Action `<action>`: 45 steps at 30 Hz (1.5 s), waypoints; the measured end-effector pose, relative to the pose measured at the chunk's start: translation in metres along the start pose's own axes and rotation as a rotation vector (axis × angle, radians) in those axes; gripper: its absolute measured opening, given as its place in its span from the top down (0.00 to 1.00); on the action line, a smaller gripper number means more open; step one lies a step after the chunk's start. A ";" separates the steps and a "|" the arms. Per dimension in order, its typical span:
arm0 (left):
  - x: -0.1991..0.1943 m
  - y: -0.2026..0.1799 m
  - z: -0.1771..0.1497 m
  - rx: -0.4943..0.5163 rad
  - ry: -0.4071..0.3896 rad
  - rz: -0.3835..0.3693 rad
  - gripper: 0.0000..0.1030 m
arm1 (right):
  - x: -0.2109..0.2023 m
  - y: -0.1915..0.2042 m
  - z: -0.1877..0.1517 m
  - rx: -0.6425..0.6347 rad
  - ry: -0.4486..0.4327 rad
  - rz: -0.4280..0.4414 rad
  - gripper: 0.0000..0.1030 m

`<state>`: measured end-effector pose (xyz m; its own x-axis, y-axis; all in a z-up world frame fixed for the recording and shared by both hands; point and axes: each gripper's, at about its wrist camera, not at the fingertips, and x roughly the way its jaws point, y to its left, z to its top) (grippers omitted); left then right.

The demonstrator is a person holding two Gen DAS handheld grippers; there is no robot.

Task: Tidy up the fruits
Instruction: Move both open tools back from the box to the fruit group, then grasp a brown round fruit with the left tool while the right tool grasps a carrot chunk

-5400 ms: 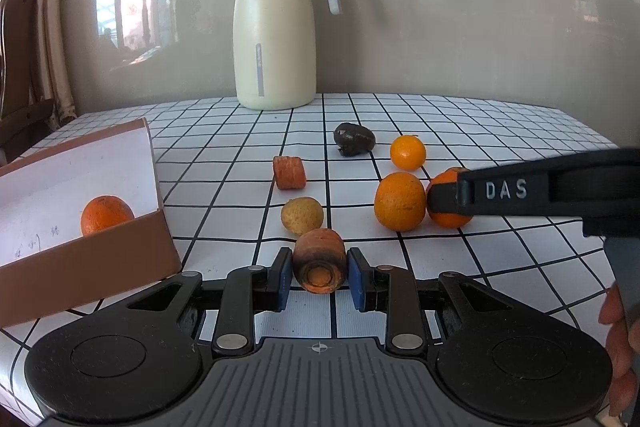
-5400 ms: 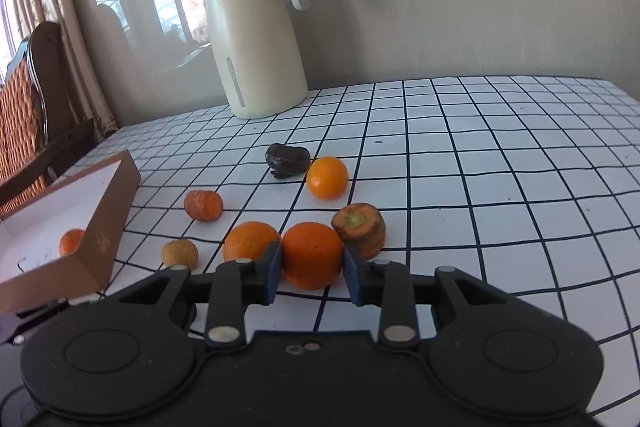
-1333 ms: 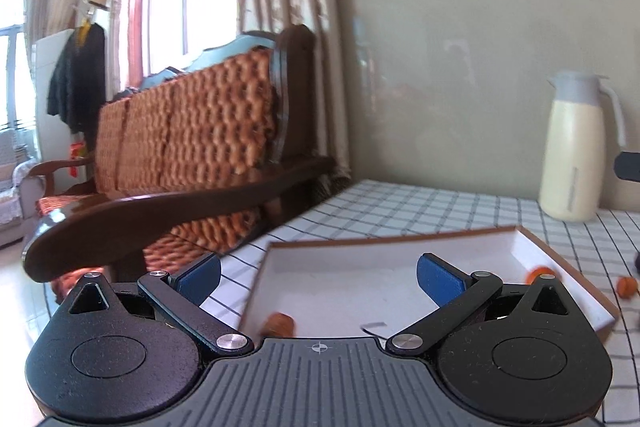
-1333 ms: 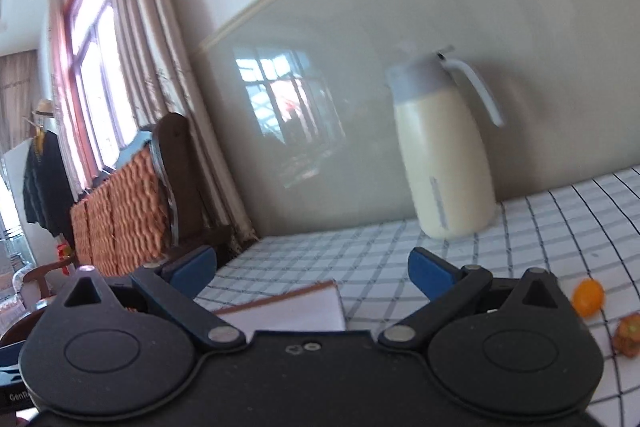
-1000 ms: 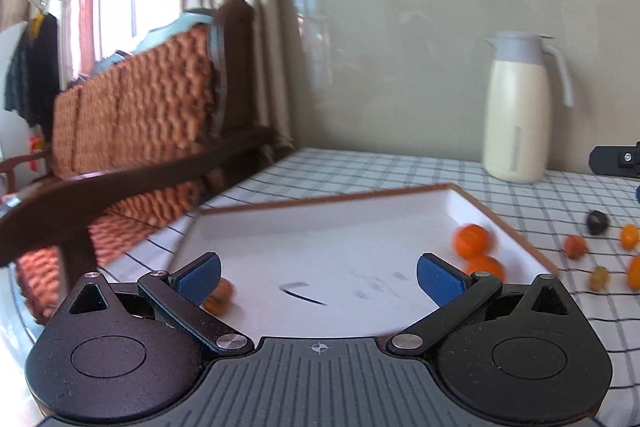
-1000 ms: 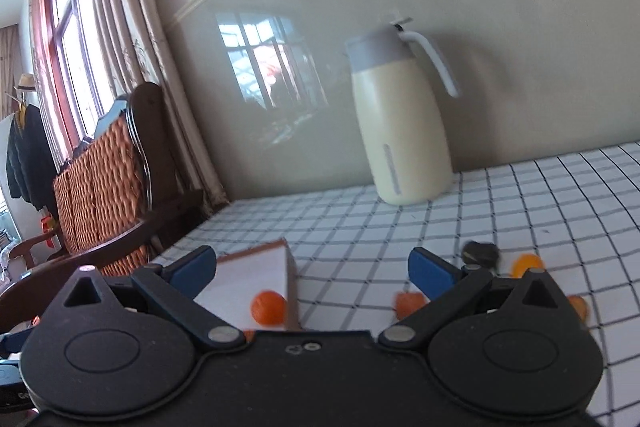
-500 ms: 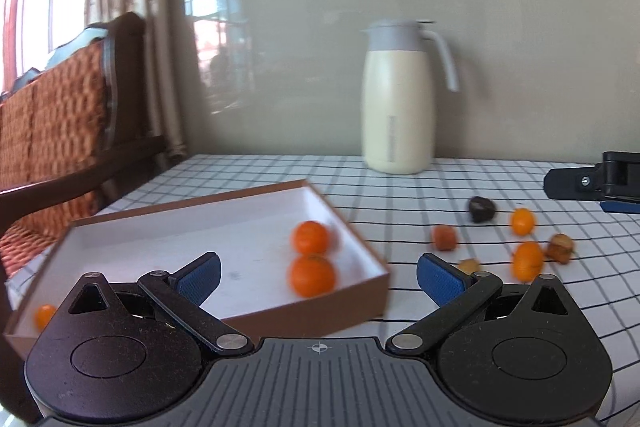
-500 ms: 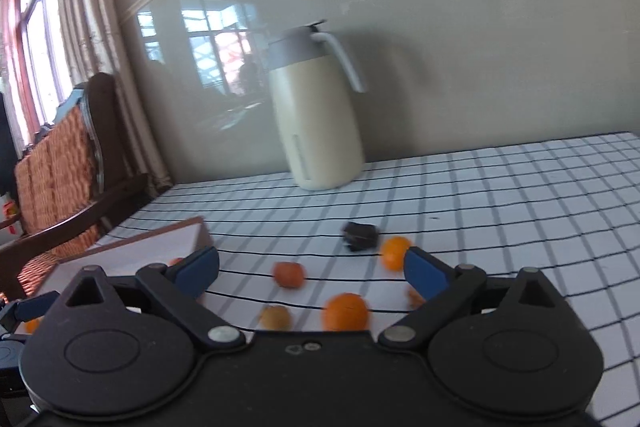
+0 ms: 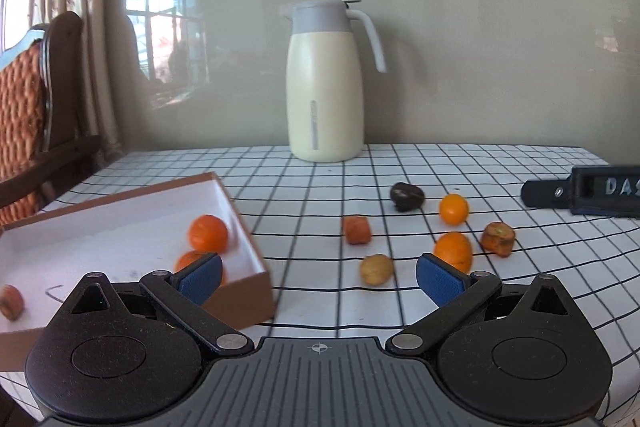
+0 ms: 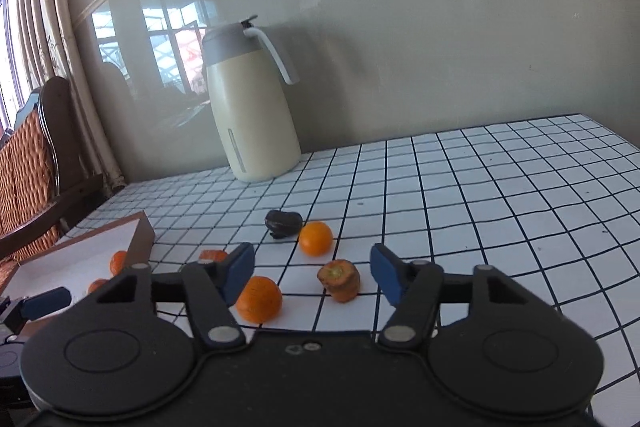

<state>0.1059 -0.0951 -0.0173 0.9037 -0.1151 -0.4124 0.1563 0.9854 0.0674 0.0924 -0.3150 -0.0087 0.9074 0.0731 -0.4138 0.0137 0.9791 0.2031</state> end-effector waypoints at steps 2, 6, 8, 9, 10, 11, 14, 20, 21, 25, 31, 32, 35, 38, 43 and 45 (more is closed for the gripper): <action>0.003 -0.005 0.000 0.002 0.007 -0.017 0.08 | 0.002 0.000 -0.002 -0.007 0.014 -0.003 0.59; 0.014 -0.014 0.000 0.001 0.037 -0.041 0.17 | 0.007 -0.001 -0.005 -0.022 0.033 -0.014 0.64; 0.018 -0.018 0.000 0.003 0.042 -0.045 0.23 | 0.009 -0.002 -0.005 -0.017 0.046 -0.014 0.65; 0.021 -0.019 0.001 0.002 0.048 -0.050 0.23 | 0.011 -0.002 -0.005 -0.012 0.053 -0.015 0.65; 0.022 -0.021 0.000 0.000 0.050 -0.051 0.24 | 0.013 -0.003 -0.005 -0.008 0.059 -0.017 0.65; 0.024 -0.022 0.000 -0.002 0.051 -0.046 0.24 | 0.015 -0.004 -0.004 -0.005 0.062 -0.018 0.65; 0.031 -0.024 0.001 -0.011 0.061 -0.047 0.26 | 0.019 -0.005 -0.004 -0.002 0.070 -0.025 0.66; 0.046 -0.026 -0.001 -0.022 0.088 -0.046 0.36 | 0.030 -0.006 -0.003 0.005 0.087 -0.035 0.66; 0.048 -0.026 0.000 -0.024 0.092 -0.045 0.37 | 0.032 -0.006 -0.003 0.007 0.090 -0.037 0.66; 0.055 -0.027 0.000 -0.028 0.102 -0.044 0.38 | 0.040 -0.010 -0.002 0.030 0.114 -0.042 0.66; 0.065 -0.030 0.000 -0.036 0.133 -0.051 0.55 | 0.052 -0.011 -0.002 0.045 0.142 -0.058 0.66; 0.067 -0.031 0.000 -0.034 0.136 -0.053 0.60 | 0.055 -0.012 -0.002 0.051 0.147 -0.060 0.66; 0.070 -0.032 0.000 -0.036 0.146 -0.058 0.61 | 0.061 -0.014 -0.001 0.060 0.159 -0.066 0.66; 0.073 -0.033 -0.001 -0.034 0.155 -0.058 0.61 | 0.068 -0.014 0.000 0.061 0.171 -0.064 0.66; 0.077 -0.036 -0.002 -0.027 0.158 -0.053 0.61 | 0.075 -0.010 -0.001 0.034 0.172 -0.080 0.66; 0.079 -0.036 -0.001 -0.023 0.157 -0.053 0.61 | 0.077 -0.008 -0.002 0.017 0.175 -0.085 0.66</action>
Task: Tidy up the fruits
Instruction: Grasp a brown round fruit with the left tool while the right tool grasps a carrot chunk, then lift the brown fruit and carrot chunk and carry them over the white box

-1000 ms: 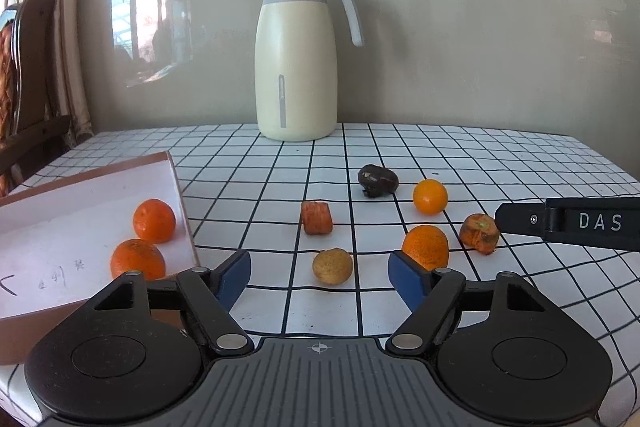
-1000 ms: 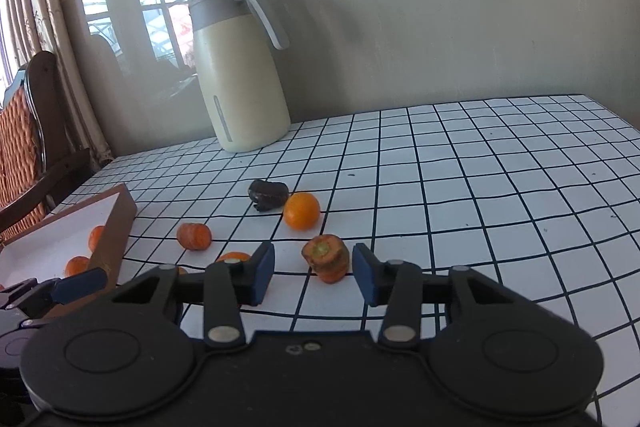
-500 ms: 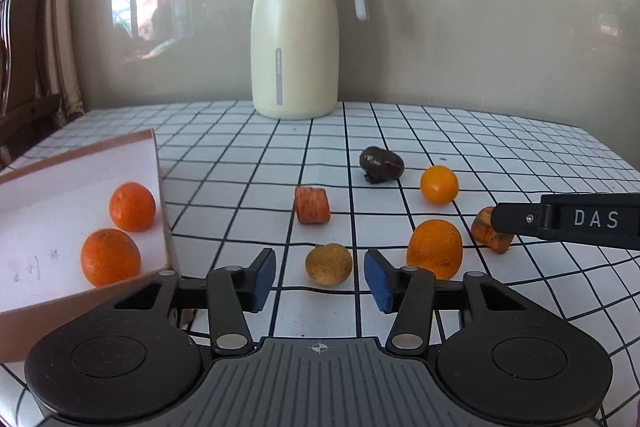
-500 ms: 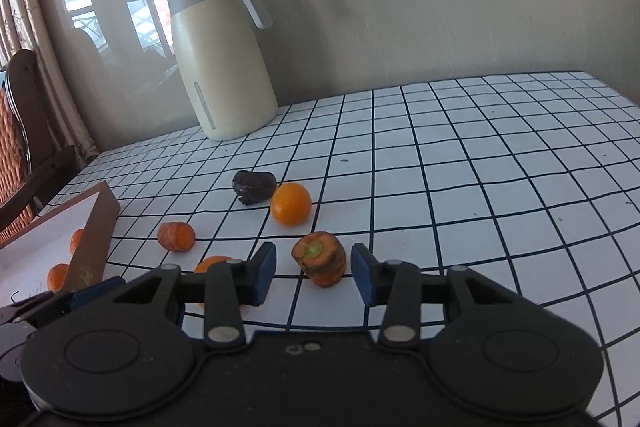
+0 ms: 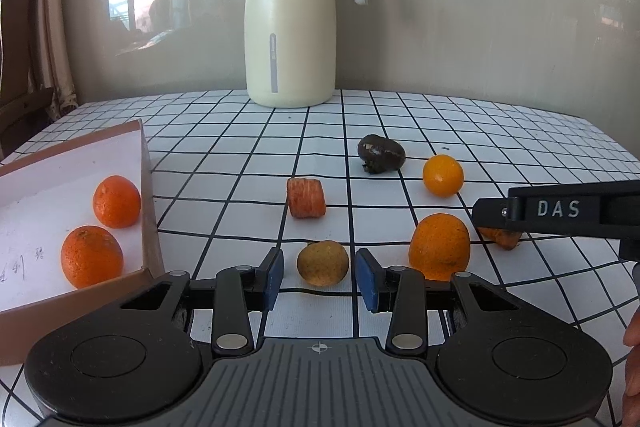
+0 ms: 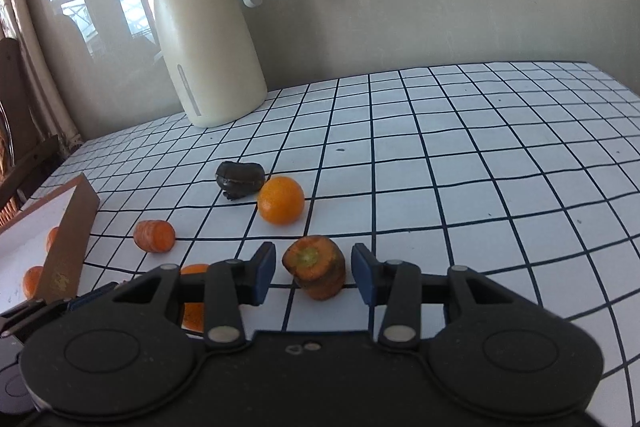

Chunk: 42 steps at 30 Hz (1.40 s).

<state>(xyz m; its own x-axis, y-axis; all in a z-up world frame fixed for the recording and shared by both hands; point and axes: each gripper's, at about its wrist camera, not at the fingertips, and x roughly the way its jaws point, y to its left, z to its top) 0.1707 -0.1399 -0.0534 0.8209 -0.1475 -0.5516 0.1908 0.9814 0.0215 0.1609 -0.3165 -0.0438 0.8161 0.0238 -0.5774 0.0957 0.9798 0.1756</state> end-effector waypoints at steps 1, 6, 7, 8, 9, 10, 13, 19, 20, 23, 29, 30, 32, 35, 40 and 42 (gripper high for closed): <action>0.000 0.000 0.000 0.002 -0.001 0.000 0.61 | 0.002 0.001 0.000 -0.003 0.005 0.002 0.67; 0.000 -0.001 -0.001 0.002 -0.007 0.001 0.61 | 0.002 0.003 0.000 -0.027 0.001 -0.010 0.73; 0.000 -0.002 -0.001 0.003 -0.008 0.003 0.61 | 0.002 0.003 -0.001 -0.026 0.001 -0.011 0.74; 0.000 -0.002 -0.001 0.005 -0.010 0.001 0.65 | 0.002 0.003 -0.001 -0.028 0.001 -0.011 0.74; -0.001 -0.003 -0.002 0.007 -0.011 0.000 0.71 | 0.002 0.003 -0.001 -0.030 0.001 -0.012 0.74; -0.002 -0.004 -0.002 0.010 -0.014 0.003 0.74 | 0.001 0.003 -0.001 -0.032 -0.001 -0.012 0.74; -0.002 -0.004 -0.002 0.012 -0.016 -0.001 0.73 | 0.000 0.003 -0.002 -0.037 -0.005 -0.014 0.75; -0.006 0.000 -0.002 -0.001 -0.014 -0.009 0.73 | -0.005 0.005 -0.004 -0.048 -0.008 -0.010 0.75; -0.007 0.001 -0.002 -0.002 -0.013 -0.010 0.73 | -0.007 0.005 -0.004 -0.050 -0.010 -0.009 0.75; -0.009 0.004 -0.002 -0.009 -0.012 -0.010 0.73 | -0.014 0.007 -0.006 -0.060 -0.018 -0.004 0.75; -0.019 0.005 -0.005 0.009 -0.025 -0.009 0.73 | -0.027 0.010 -0.012 -0.086 -0.024 0.006 0.75; -0.021 0.006 -0.006 0.010 -0.025 -0.011 0.73 | -0.029 0.010 -0.013 -0.090 -0.025 0.006 0.75; -0.024 0.005 -0.008 0.015 -0.025 -0.015 0.73 | -0.034 0.010 -0.014 -0.101 -0.030 0.006 0.75; -0.030 0.005 -0.010 0.031 -0.029 -0.017 0.73 | -0.040 0.008 -0.015 -0.103 -0.035 0.009 0.75; -0.036 0.004 -0.015 0.049 -0.027 -0.022 0.73 | -0.048 0.006 -0.020 -0.106 -0.032 0.011 0.75; -0.037 0.003 -0.017 0.054 -0.024 -0.023 0.73 | -0.049 0.006 -0.022 -0.107 -0.027 0.012 0.75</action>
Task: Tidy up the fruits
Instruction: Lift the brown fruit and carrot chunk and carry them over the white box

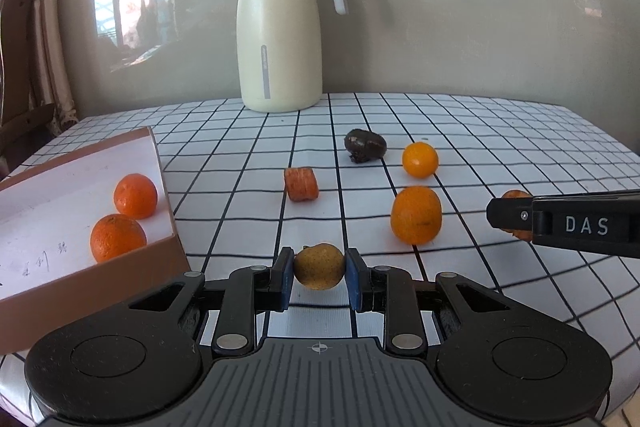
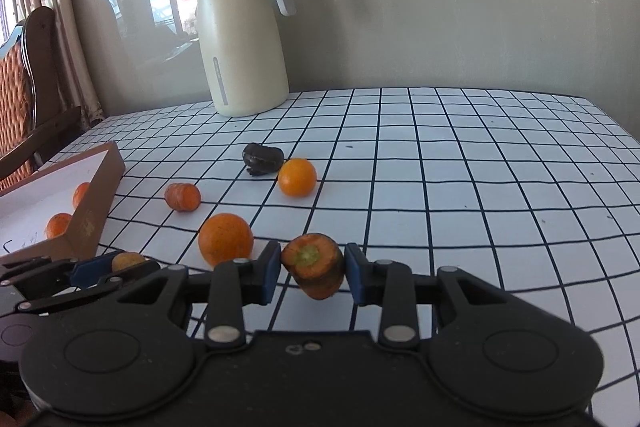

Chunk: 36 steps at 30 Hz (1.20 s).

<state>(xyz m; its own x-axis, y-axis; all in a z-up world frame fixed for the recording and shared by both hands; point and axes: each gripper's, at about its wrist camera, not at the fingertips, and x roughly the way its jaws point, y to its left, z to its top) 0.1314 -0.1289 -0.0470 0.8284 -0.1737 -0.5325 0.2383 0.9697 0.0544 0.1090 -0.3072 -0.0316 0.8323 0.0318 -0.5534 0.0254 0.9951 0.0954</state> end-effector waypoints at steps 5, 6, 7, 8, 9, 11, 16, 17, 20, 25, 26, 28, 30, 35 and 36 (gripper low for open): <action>-0.007 -0.002 -0.003 0.016 -0.011 -0.003 0.73 | -0.007 0.002 -0.006 -0.008 0.006 0.009 0.75; -0.010 -0.002 -0.004 0.020 -0.013 -0.005 0.73 | -0.009 0.003 -0.007 -0.011 0.005 0.008 0.75; -0.012 -0.002 -0.005 0.022 -0.017 -0.005 0.73 | -0.010 0.003 -0.009 -0.010 0.005 0.007 0.75; -0.014 -0.002 -0.006 0.024 -0.022 -0.005 0.73 | -0.011 0.003 -0.011 -0.007 0.012 0.008 0.75; -0.015 -0.002 -0.006 0.027 -0.023 -0.005 0.73 | -0.011 0.003 -0.014 -0.002 0.020 0.011 0.75; -0.018 0.000 -0.007 0.028 -0.023 -0.006 0.73 | -0.012 0.005 -0.018 -0.004 0.031 0.012 0.75; -0.028 0.005 -0.008 0.023 -0.029 -0.013 0.73 | -0.022 0.013 -0.022 -0.010 0.014 0.034 0.75; -0.031 0.006 -0.008 0.024 -0.034 -0.013 0.73 | -0.024 0.015 -0.022 -0.011 0.008 0.043 0.75; -0.040 0.010 -0.008 0.028 -0.046 -0.010 0.73 | -0.027 0.021 -0.022 -0.007 0.006 0.072 0.75; -0.053 0.023 -0.010 0.013 -0.056 -0.001 0.73 | -0.030 0.037 -0.021 -0.025 -0.013 0.119 0.75; -0.056 0.026 -0.010 0.009 -0.058 0.002 0.73 | -0.031 0.040 -0.020 -0.029 -0.017 0.132 0.75; -0.061 0.031 -0.011 0.000 -0.066 0.010 0.73 | -0.032 0.046 -0.018 -0.033 -0.030 0.150 0.75; -0.065 0.037 -0.011 -0.005 -0.077 0.021 0.73 | -0.033 0.053 -0.015 -0.038 -0.044 0.170 0.75; -0.077 0.056 -0.011 -0.031 -0.100 0.051 0.73 | -0.031 0.071 -0.011 -0.058 -0.062 0.218 0.75; -0.078 0.060 -0.011 -0.037 -0.104 0.059 0.73 | -0.030 0.075 -0.010 -0.063 -0.064 0.226 0.75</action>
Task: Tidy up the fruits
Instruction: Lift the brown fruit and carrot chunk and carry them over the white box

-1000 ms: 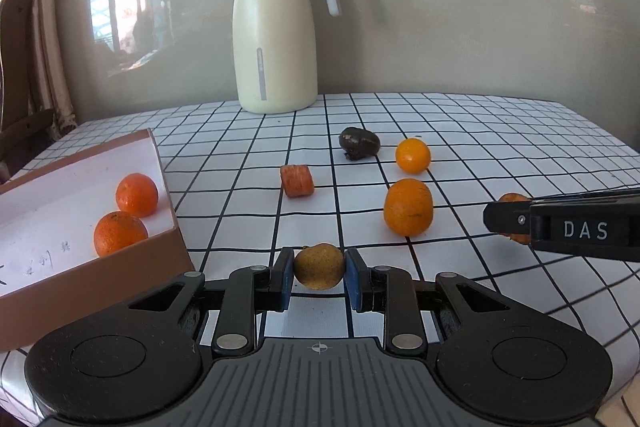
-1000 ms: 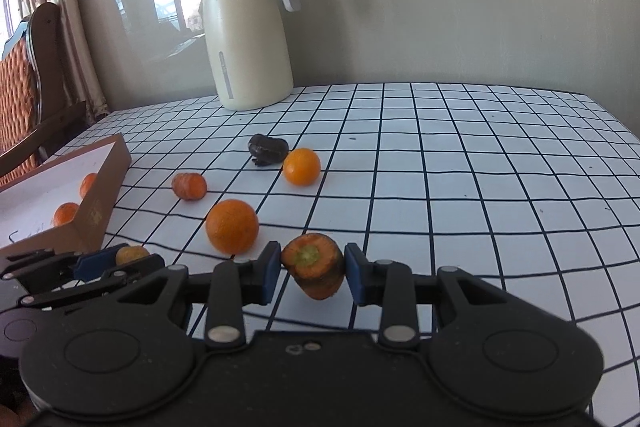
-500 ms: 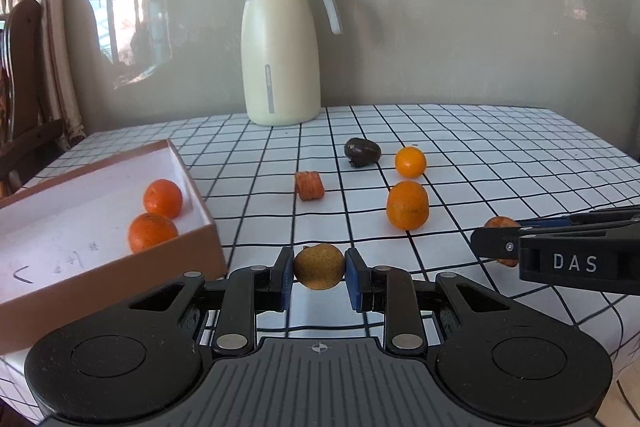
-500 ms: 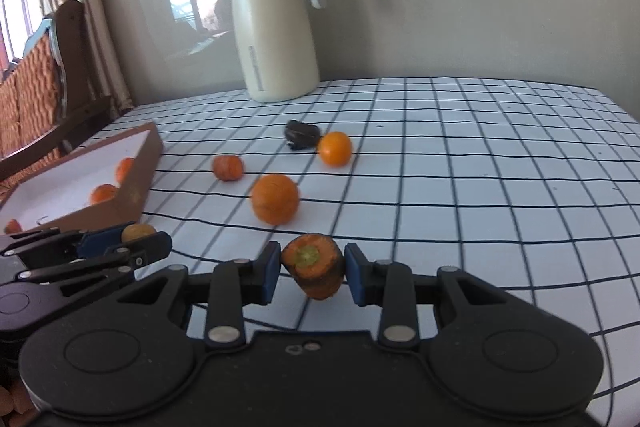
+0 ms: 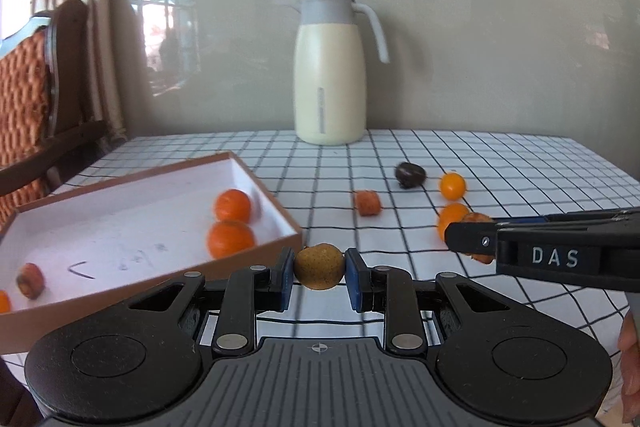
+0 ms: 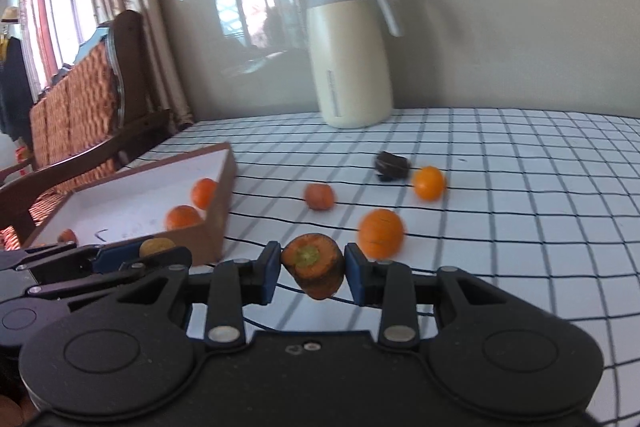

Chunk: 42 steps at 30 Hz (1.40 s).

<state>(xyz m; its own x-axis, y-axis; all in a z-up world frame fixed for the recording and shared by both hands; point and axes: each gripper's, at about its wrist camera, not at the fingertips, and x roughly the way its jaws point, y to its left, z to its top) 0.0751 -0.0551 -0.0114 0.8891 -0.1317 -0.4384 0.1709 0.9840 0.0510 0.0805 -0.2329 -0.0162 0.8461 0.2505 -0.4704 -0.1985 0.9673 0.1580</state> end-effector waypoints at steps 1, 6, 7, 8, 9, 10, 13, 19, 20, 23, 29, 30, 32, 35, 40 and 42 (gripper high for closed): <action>-0.002 0.004 0.000 -0.007 -0.004 0.007 0.73 | 0.002 0.004 0.001 -0.006 -0.001 0.010 0.75; -0.009 0.025 0.001 -0.036 -0.020 0.052 0.73 | 0.010 0.023 0.005 -0.025 -0.011 0.057 0.75; -0.011 0.030 0.001 -0.042 -0.023 0.061 0.73 | 0.011 0.027 0.005 -0.029 -0.013 0.064 0.75; -0.012 0.034 0.000 -0.047 -0.024 0.070 0.73 | 0.012 0.031 0.006 -0.032 -0.014 0.072 0.75; -0.014 0.038 0.000 -0.053 -0.027 0.081 0.73 | 0.013 0.034 0.006 -0.033 -0.016 0.080 0.75; -0.015 0.043 0.000 -0.060 -0.029 0.091 0.73 | 0.015 0.037 0.007 -0.035 -0.016 0.088 0.75; -0.019 0.057 -0.001 -0.080 -0.035 0.117 0.73 | 0.020 0.045 0.008 -0.039 -0.019 0.107 0.75; -0.024 0.084 -0.003 -0.121 -0.055 0.184 0.73 | 0.029 0.064 0.011 -0.054 -0.032 0.145 0.75; -0.024 0.088 -0.003 -0.129 -0.058 0.195 0.73 | 0.030 0.068 0.012 -0.057 -0.039 0.148 0.75; -0.025 0.102 -0.004 -0.152 -0.062 0.225 0.73 | 0.034 0.077 0.015 -0.063 -0.047 0.166 0.75; -0.027 0.126 -0.008 -0.187 -0.066 0.279 0.73 | 0.044 0.095 0.017 -0.074 -0.062 0.197 0.75; -0.028 0.129 -0.009 -0.191 -0.066 0.287 0.73 | 0.046 0.098 0.018 -0.073 -0.063 0.201 0.75; -0.029 0.136 -0.010 -0.200 -0.071 0.307 0.73 | 0.049 0.101 0.019 -0.071 -0.072 0.207 0.75; -0.029 0.146 -0.012 -0.214 -0.075 0.335 0.73 | 0.054 0.107 0.020 -0.074 -0.086 0.205 0.75; -0.025 0.163 -0.013 -0.235 -0.074 0.373 0.73 | 0.065 0.116 0.021 -0.081 -0.094 0.202 0.74; -0.023 0.169 -0.012 -0.245 -0.073 0.384 0.73 | 0.068 0.118 0.021 -0.076 -0.094 0.199 0.74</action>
<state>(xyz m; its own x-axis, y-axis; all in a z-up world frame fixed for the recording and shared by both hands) 0.0785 0.1160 -0.0040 0.8975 0.2487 -0.3642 -0.2745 0.9614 -0.0197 0.1253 -0.1020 -0.0110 0.8282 0.4355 -0.3528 -0.4000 0.9002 0.1723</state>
